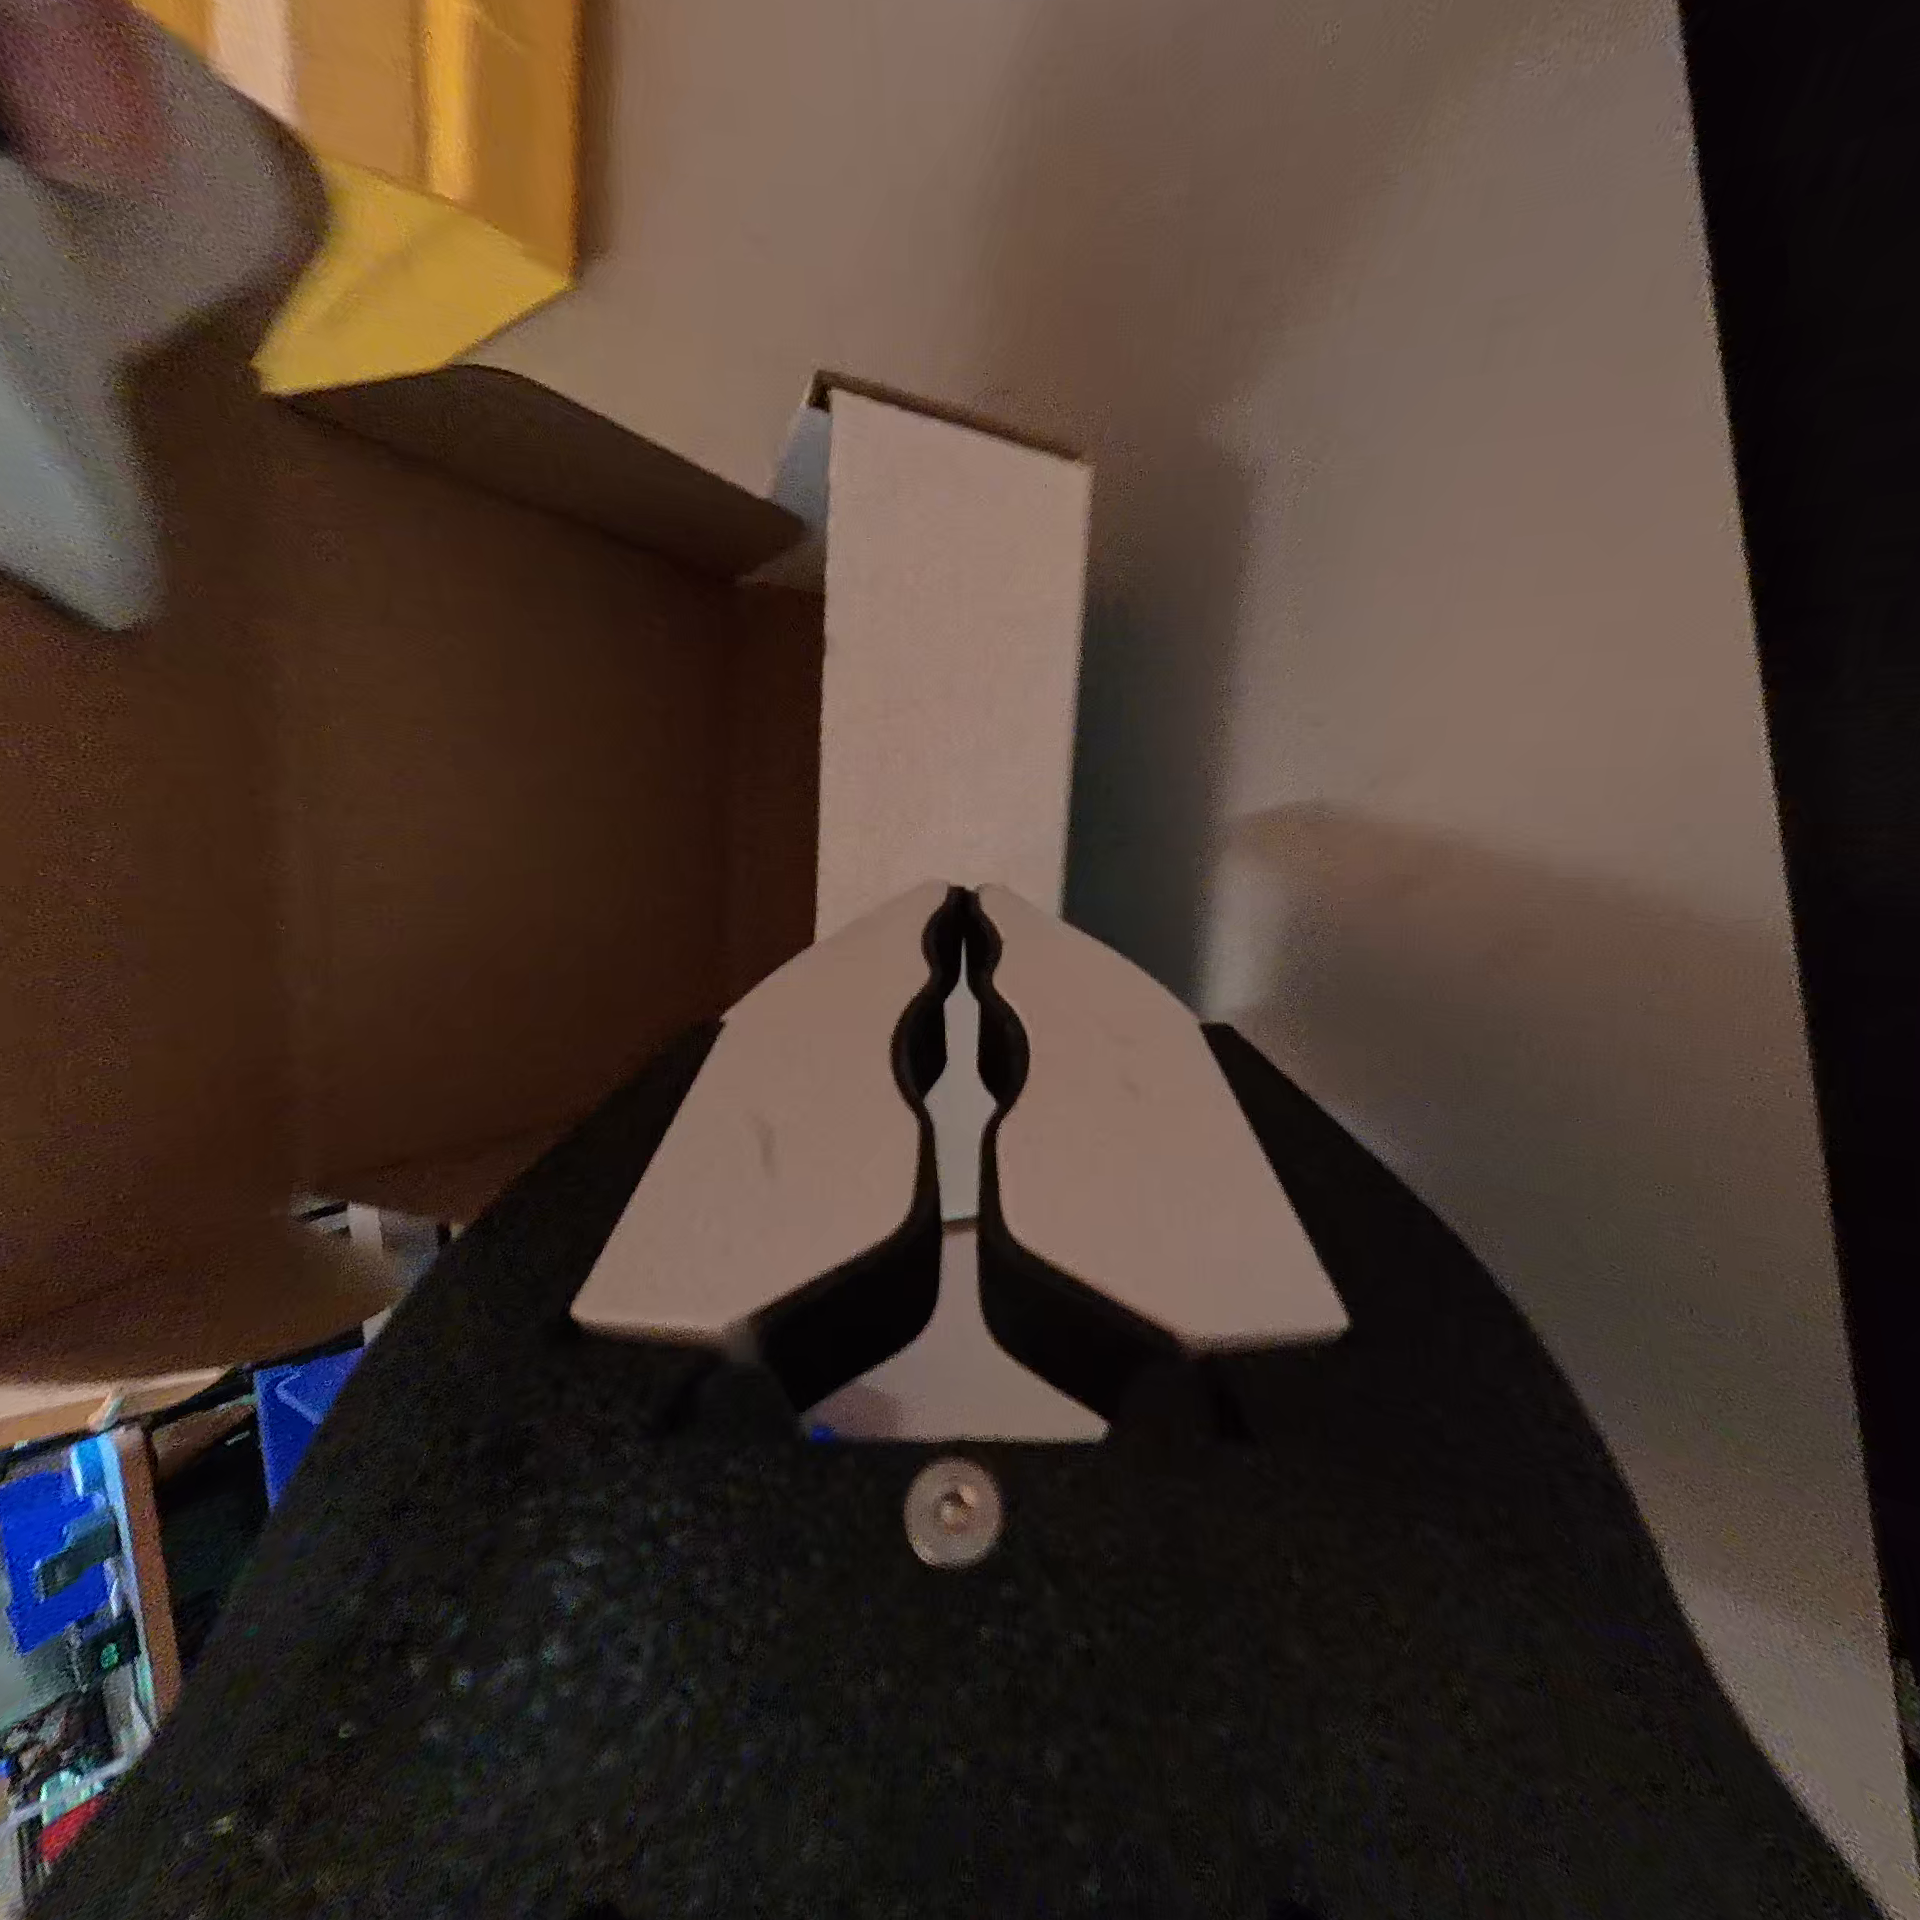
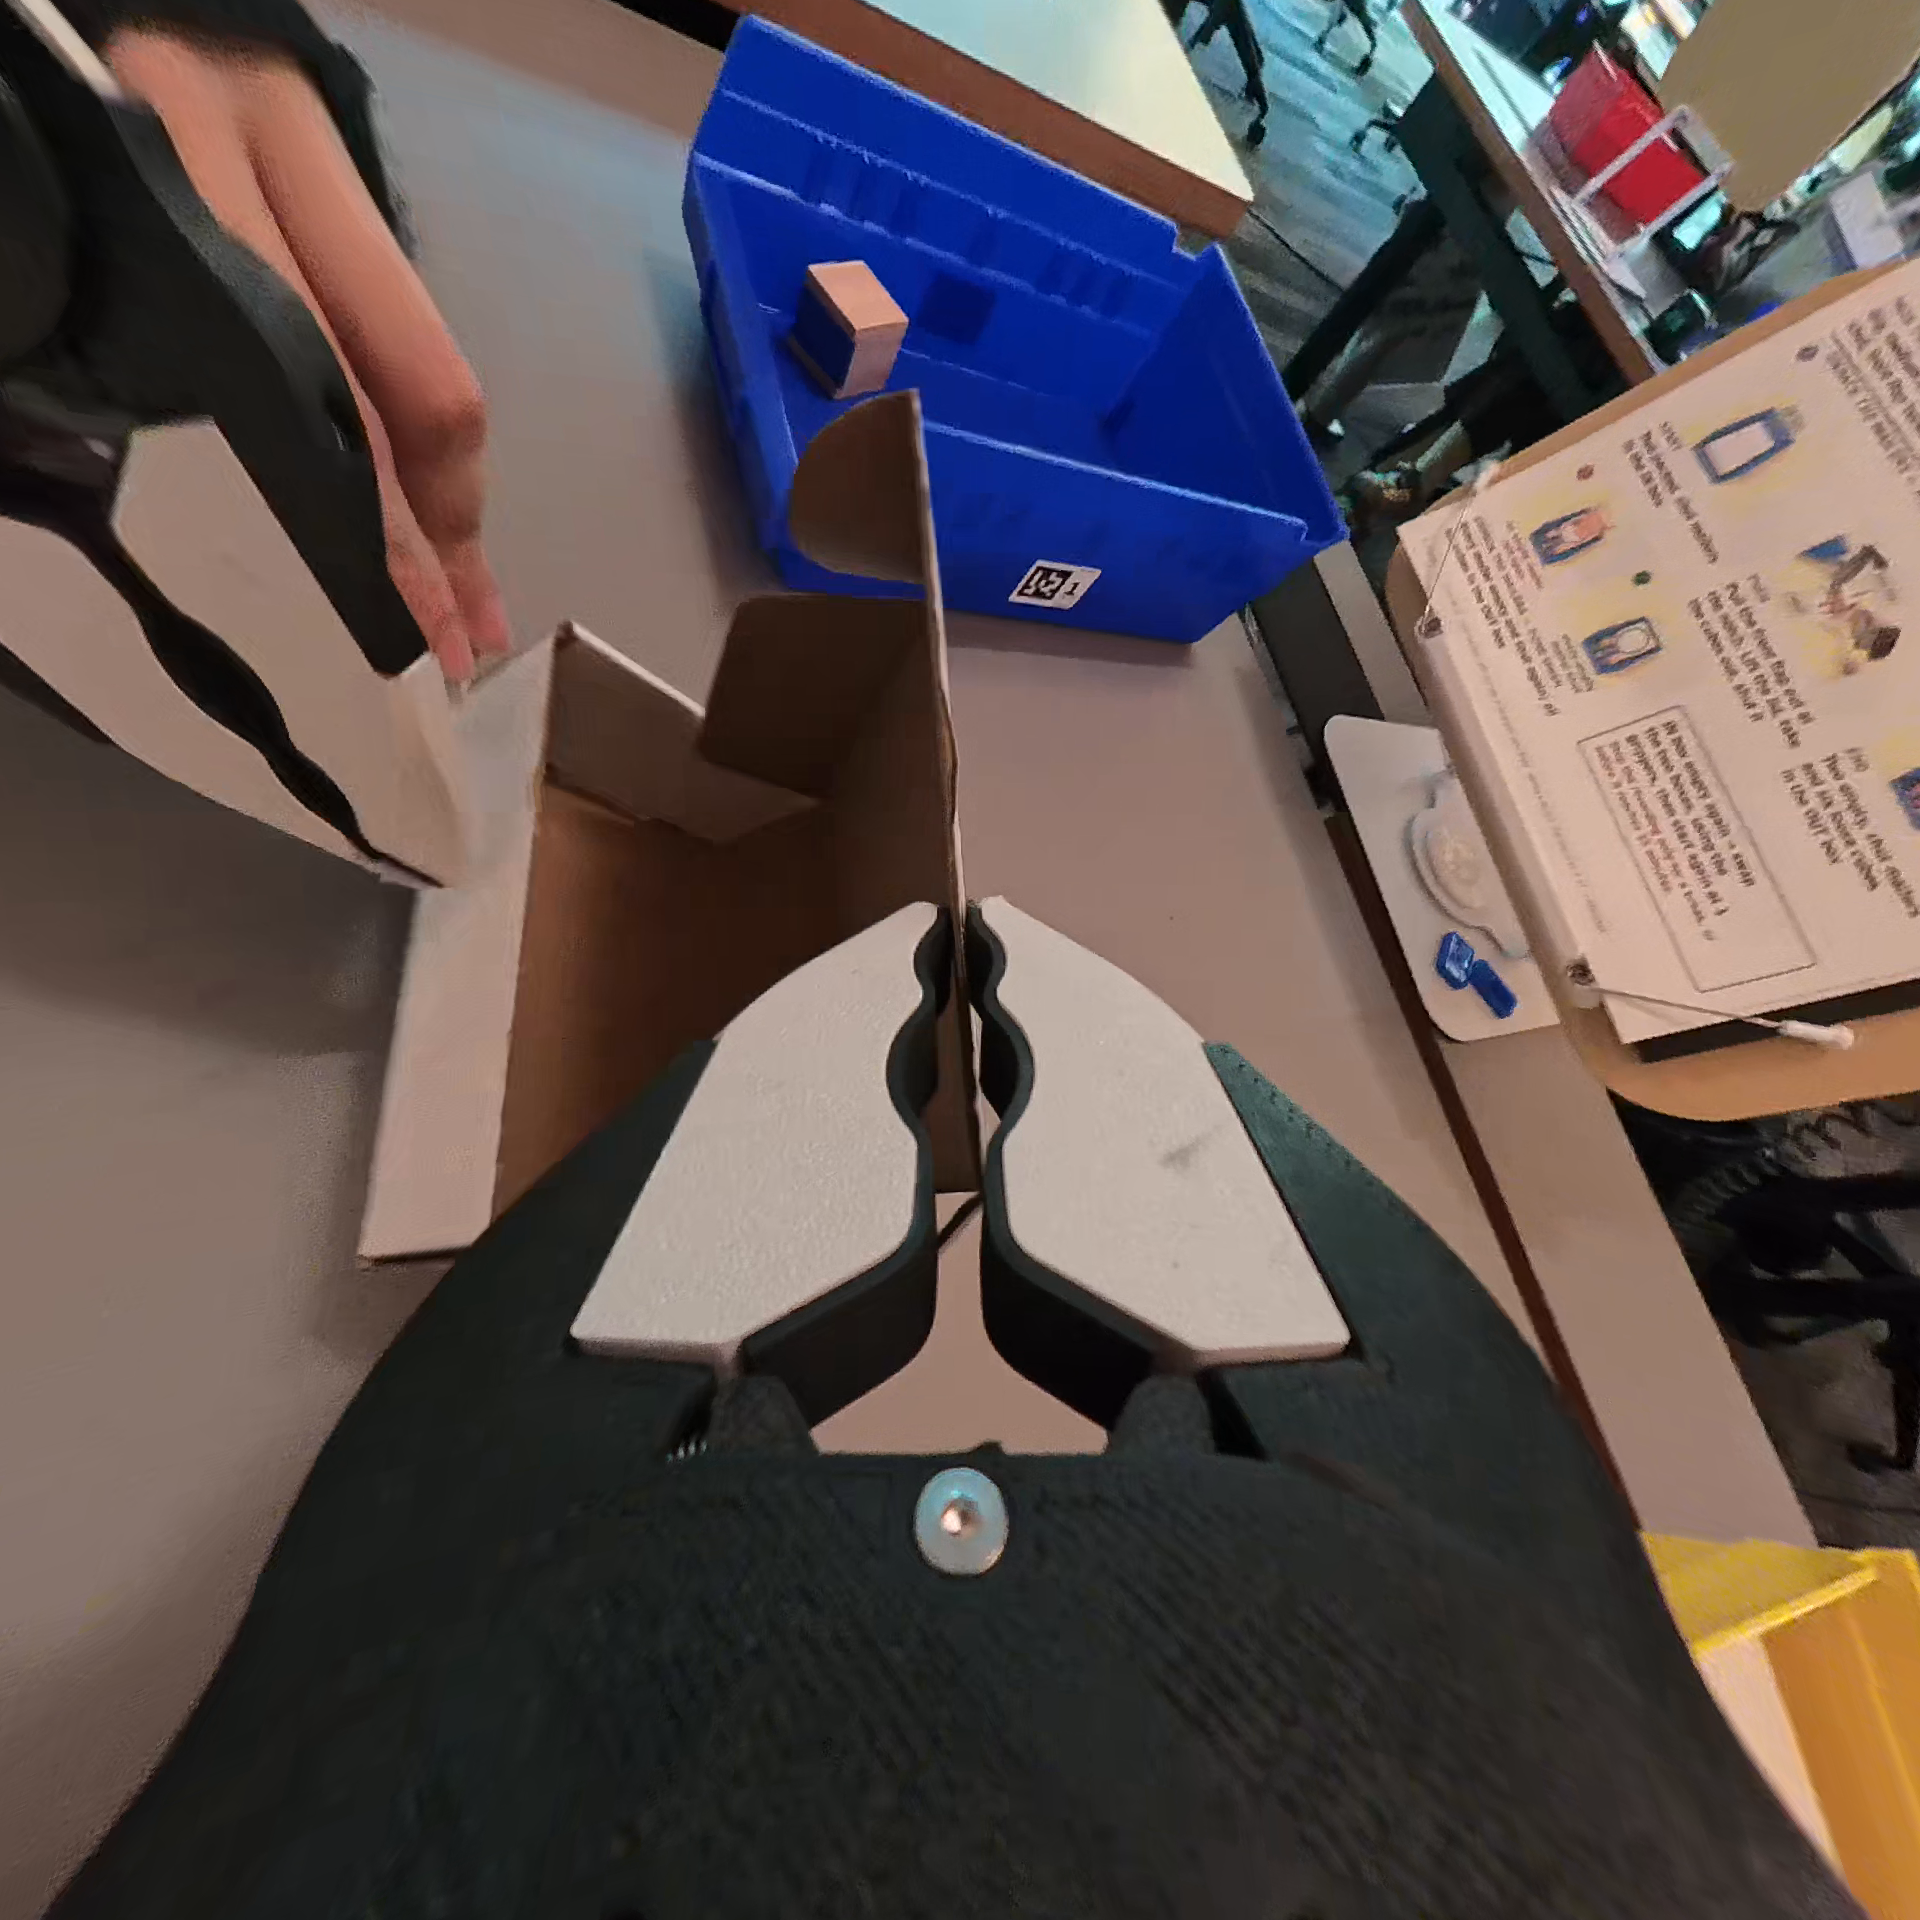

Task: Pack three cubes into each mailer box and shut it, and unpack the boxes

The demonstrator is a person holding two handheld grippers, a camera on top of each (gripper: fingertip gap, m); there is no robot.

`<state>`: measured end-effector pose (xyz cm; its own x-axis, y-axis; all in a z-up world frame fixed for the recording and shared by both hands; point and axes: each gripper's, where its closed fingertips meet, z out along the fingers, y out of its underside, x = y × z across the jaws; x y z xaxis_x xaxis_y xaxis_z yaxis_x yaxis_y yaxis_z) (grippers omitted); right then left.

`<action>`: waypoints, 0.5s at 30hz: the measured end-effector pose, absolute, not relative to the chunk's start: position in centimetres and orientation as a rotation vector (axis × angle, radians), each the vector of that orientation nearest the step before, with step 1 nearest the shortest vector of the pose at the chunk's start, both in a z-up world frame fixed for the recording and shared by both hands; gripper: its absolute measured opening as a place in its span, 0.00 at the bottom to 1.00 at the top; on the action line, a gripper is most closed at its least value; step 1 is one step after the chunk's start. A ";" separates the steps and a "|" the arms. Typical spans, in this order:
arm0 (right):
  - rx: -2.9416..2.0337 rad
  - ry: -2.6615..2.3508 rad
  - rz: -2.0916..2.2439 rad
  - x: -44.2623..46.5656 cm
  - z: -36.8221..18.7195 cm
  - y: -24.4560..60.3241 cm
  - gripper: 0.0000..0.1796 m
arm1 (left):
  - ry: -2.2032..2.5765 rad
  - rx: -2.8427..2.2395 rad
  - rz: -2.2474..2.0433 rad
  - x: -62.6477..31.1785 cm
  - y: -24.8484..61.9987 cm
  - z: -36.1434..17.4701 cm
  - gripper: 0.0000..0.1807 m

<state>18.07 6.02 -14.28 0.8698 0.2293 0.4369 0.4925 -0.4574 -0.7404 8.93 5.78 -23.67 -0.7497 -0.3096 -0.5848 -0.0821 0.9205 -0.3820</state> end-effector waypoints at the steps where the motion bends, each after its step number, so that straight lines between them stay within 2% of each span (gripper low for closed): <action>1: -2.056 -0.543 -0.339 18.1 -13.9 6.0 0.01 | 2.392 -0.260 -0.463 8.9 5.6 -23.7 0.00; 5: -2.094 -0.624 -0.403 18.9 -14.3 5.6 0.01 | 2.148 -0.371 -0.764 11.0 4.6 -19.9 0.00; 9: -2.079 -0.630 -0.402 19.4 -14.2 5.7 0.01 | 1.981 -0.536 -0.516 14.3 9.0 -21.1 0.00; 15: -2.086 -0.528 -0.489 22.7 -13.8 6.6 0.02 | 2.101 -0.595 -0.571 15.3 7.5 -25.7 0.00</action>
<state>22.67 6.62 -13.76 0.8304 0.1824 0.5265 0.5389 -0.5030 -0.6757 15.29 7.45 -25.66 -0.5203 -0.5965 -0.6111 -0.2050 0.7819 -0.5887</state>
